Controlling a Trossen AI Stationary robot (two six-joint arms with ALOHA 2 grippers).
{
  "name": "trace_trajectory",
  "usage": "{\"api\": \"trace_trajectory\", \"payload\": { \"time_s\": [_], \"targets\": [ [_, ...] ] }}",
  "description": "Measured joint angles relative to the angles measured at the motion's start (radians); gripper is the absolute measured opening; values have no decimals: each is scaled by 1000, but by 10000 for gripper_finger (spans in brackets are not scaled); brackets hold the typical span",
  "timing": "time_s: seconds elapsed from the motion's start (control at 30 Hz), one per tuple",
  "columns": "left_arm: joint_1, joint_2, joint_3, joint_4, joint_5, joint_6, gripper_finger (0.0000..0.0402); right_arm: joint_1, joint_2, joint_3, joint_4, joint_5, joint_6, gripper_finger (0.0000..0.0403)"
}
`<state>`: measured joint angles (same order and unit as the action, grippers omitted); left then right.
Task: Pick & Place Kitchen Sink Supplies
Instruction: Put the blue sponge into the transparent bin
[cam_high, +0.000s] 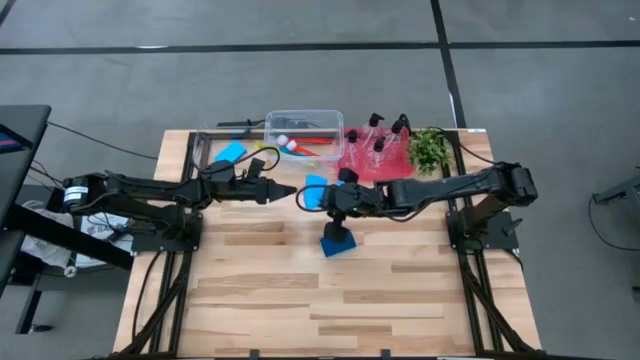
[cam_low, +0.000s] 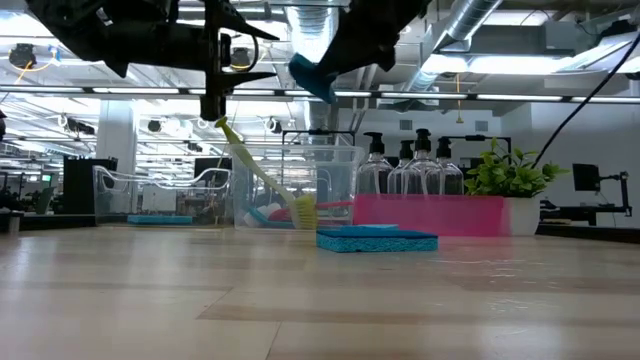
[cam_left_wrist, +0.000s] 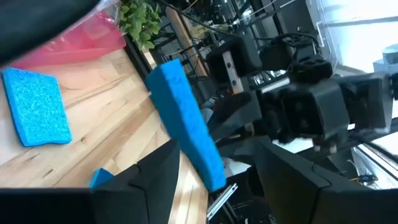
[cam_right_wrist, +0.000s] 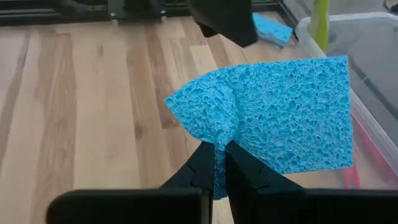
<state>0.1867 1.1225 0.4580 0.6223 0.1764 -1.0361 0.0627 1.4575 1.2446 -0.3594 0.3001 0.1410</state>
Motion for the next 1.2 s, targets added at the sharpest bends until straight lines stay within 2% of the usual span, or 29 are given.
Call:
{"api": "trace_trajectory", "payload": {
  "time_s": [0.13,0.5,0.7,1.2],
  "targets": [
    [-2,8,0,2,-7,-12,209,0,35,0,55,0,-32,15],
    [-2,20,1,7,-8,-13,209,-1,27,0,126,40,-47,15],
    [-2,20,1,7,-14,-13,209,0,54,0,175,4,-46,15],
    [-2,19,0,-8,-19,-8,209,-2,135,0,270,-11,-46,18]
  ]
}}
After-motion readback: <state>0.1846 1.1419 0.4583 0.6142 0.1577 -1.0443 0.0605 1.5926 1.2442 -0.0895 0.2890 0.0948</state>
